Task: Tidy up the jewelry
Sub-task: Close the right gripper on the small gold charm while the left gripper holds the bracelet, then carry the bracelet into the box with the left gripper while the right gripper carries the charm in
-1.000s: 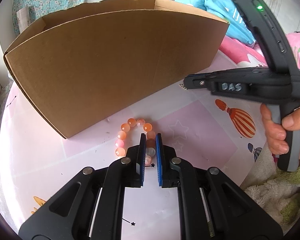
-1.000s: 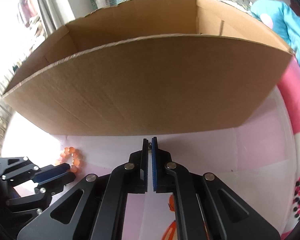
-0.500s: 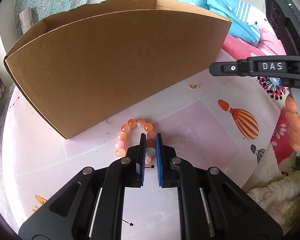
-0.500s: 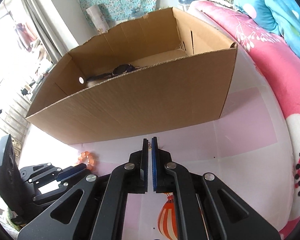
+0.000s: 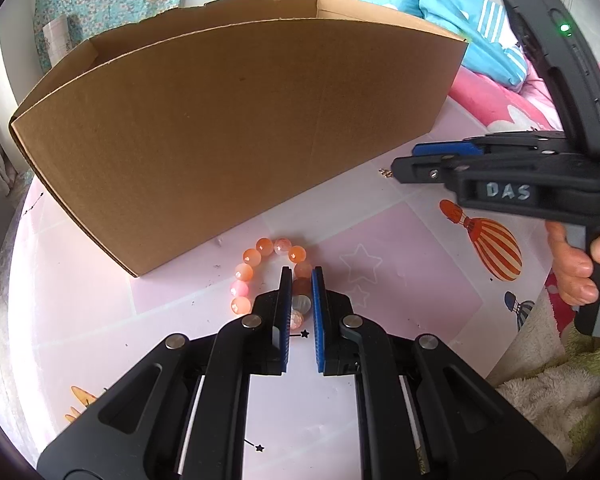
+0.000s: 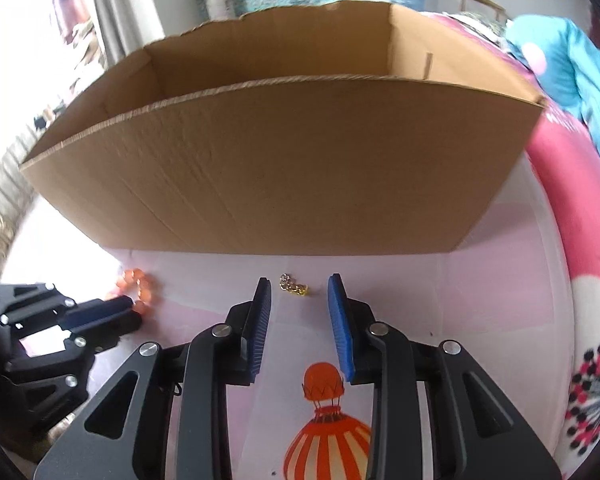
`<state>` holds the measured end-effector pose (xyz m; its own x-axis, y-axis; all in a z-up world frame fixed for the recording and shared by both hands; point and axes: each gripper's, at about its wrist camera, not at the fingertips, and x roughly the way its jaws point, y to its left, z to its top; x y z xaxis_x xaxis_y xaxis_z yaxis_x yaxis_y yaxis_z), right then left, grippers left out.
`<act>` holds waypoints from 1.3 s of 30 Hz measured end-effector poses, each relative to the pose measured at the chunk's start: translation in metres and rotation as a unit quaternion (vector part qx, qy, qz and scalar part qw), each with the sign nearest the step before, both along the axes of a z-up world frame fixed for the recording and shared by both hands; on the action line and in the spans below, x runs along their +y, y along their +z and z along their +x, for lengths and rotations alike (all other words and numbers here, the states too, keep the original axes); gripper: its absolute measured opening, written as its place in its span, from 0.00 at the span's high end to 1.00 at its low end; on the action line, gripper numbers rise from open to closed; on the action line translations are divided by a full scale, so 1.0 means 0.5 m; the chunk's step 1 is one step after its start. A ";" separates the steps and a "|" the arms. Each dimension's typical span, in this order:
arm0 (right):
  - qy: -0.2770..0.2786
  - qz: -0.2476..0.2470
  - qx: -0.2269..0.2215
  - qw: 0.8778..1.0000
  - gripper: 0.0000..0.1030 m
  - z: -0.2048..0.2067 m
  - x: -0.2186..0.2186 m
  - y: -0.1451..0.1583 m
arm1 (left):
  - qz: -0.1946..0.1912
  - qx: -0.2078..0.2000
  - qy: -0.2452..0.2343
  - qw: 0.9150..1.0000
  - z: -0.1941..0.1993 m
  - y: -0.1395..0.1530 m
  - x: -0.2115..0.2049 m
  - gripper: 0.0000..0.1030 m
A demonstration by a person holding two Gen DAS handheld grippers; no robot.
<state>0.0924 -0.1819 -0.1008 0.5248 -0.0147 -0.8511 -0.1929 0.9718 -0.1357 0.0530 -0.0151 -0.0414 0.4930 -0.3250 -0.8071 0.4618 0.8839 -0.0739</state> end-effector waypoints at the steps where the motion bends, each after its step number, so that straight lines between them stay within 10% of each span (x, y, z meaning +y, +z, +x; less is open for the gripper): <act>1: 0.008 -0.009 0.004 1.000 0.72 0.003 0.004 -0.006 | 0.000 0.000 0.000 1.000 0.000 0.000 0.000 0.91; 11: 0.052 -0.013 0.011 0.998 0.96 0.003 0.022 -0.023 | -0.002 0.000 -0.001 1.000 0.000 -0.001 -0.002 0.91; 39: 0.009 0.092 -0.051 0.994 0.98 -0.070 -0.043 0.077 | 0.030 -0.032 -0.008 0.999 -0.008 0.017 -0.011 0.92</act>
<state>0.0574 -0.2034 -0.0620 0.6074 0.1463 -0.7808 -0.2047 0.9785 0.0242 0.0491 -0.0207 -0.0329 0.5390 -0.2850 -0.7926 0.4777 0.8785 0.0089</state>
